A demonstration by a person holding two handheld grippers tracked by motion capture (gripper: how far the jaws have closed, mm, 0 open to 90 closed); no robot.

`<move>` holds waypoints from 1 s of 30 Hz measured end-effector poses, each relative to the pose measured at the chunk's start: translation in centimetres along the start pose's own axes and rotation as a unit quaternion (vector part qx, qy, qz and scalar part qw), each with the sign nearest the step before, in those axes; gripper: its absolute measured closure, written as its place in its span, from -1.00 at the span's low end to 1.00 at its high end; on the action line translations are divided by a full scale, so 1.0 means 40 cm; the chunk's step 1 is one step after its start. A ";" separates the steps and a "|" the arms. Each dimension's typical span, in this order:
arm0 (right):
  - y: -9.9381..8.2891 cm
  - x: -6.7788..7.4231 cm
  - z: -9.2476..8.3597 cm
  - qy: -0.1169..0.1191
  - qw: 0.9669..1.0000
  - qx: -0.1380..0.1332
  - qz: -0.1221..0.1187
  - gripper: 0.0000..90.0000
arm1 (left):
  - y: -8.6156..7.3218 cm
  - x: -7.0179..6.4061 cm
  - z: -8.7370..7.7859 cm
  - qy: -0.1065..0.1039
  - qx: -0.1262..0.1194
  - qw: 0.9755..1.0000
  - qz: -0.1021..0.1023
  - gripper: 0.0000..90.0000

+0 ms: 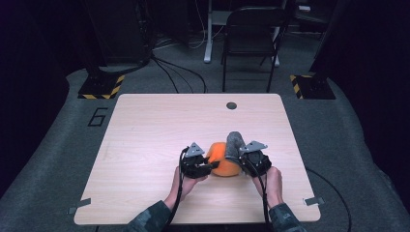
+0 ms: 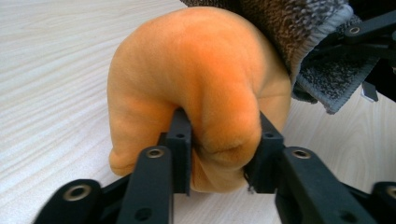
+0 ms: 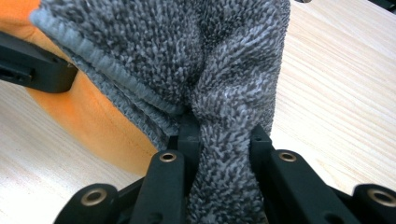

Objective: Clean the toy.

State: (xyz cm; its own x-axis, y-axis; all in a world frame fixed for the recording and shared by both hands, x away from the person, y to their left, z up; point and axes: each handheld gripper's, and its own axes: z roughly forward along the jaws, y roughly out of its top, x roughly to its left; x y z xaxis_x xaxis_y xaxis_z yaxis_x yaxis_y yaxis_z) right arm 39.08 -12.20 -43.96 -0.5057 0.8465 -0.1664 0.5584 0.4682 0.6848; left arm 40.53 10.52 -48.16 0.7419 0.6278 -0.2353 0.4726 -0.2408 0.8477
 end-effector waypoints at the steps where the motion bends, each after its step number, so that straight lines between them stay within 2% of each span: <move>1: 0.000 0.001 0.000 -0.001 1.000 0.000 0.001 0.66 | 0.000 0.001 -0.001 0.000 0.002 1.000 -0.001 0.40; 6: 0.002 -0.002 0.001 0.001 1.000 0.001 -0.006 0.66 | 0.004 0.010 -0.010 -0.002 0.006 1.000 0.008 0.00; 9: 0.001 -0.004 0.002 0.005 1.000 0.001 0.004 0.66 | 0.004 0.009 -0.017 0.004 0.008 1.000 0.024 -0.16; 10: 0.001 -0.005 0.004 0.002 1.000 -0.002 0.004 0.66 | 0.004 0.007 -0.019 0.009 0.013 0.999 0.030 -0.21; 11: 0.002 -0.008 0.003 0.005 1.000 0.005 0.006 0.66 | 0.004 0.008 -0.021 0.008 0.006 0.999 0.040 -0.30; 13: 0.001 -0.012 0.007 0.003 1.000 0.002 0.004 0.66 | 0.004 0.007 -0.023 0.017 0.010 0.998 0.059 -0.35; 15: 0.001 -0.015 0.007 0.003 1.000 0.006 0.012 0.66 | 0.003 0.010 -0.025 0.009 0.009 0.998 0.069 -0.42; 16: 0.001 -0.017 0.009 0.005 1.000 0.003 0.014 0.66 | 0.003 0.011 -0.024 0.012 0.012 0.997 0.075 -0.45; 17: 0.002 -0.022 0.010 0.006 1.000 0.003 0.011 0.66 | 0.001 0.010 -0.021 0.009 0.014 0.996 0.084 -0.48; 19: 0.001 -0.023 0.011 0.005 1.000 0.002 0.012 0.66 | -0.003 0.005 -0.015 0.019 0.022 0.994 0.105 -0.51; 20: 0.001 -0.022 0.010 0.005 1.000 0.003 0.012 0.66 | -0.006 0.004 -0.010 0.022 0.023 0.992 0.121 -0.52; 22: 0.002 -0.020 0.010 0.005 1.000 0.003 0.014 0.66 | -0.009 0.005 -0.003 0.034 0.028 0.990 0.134 -0.51; 25: 0.003 -0.021 0.013 0.005 1.000 0.002 0.012 0.66 | -0.017 0.009 0.008 0.039 0.026 0.985 0.164 -0.44; 27: 0.004 -0.021 0.013 0.007 1.000 0.003 0.011 0.66 | -0.023 0.008 0.011 0.034 0.019 0.983 0.179 -0.30; 28: 0.004 -0.020 0.016 0.003 1.000 -0.001 0.012 0.66 | -0.023 0.007 0.012 0.039 0.020 0.981 0.187 -0.24; 30: 0.003 -0.021 0.016 0.005 1.000 0.000 0.014 0.66 | -0.029 0.003 0.017 0.045 0.014 0.980 0.192 -0.02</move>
State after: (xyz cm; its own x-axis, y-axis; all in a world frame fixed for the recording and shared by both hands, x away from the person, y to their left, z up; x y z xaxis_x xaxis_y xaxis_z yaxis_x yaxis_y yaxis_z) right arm 39.98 -12.72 -44.19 -0.4961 0.8570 -0.1397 0.5732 0.4441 0.6886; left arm 40.40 10.35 -49.49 0.8236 0.5493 0.1414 0.1813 -0.4911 0.8520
